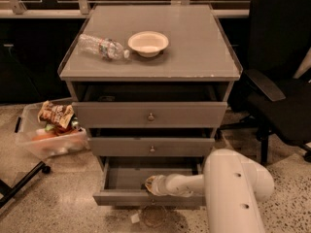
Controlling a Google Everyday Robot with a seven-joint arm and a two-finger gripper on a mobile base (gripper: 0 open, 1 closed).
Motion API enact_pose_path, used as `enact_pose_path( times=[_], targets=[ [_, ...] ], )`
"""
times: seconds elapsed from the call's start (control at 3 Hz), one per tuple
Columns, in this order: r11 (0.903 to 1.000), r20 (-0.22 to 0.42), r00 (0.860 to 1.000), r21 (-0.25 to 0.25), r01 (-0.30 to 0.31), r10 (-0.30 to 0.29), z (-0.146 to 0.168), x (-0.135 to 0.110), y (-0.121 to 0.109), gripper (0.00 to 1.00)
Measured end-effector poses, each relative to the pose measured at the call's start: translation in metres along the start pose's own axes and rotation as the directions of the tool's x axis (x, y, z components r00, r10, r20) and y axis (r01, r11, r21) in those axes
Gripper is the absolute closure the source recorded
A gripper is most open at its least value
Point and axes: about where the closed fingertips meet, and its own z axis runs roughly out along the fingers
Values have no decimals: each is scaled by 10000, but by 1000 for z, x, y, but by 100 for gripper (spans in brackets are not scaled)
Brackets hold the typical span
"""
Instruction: Open bottom drawer
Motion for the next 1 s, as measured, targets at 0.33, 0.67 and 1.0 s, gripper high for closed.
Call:
enact_pose_path(
  times=[0.33, 0.67, 1.0],
  targets=[
    [9945, -729, 9973, -1040, -147, 71, -11, 8, 18, 11],
    [9944, -731, 9973, -1043, -148, 71, -11, 8, 17, 0],
    [9819, -1231, 9922, -1850, -412, 184, -27, 17, 36, 0]
  ],
)
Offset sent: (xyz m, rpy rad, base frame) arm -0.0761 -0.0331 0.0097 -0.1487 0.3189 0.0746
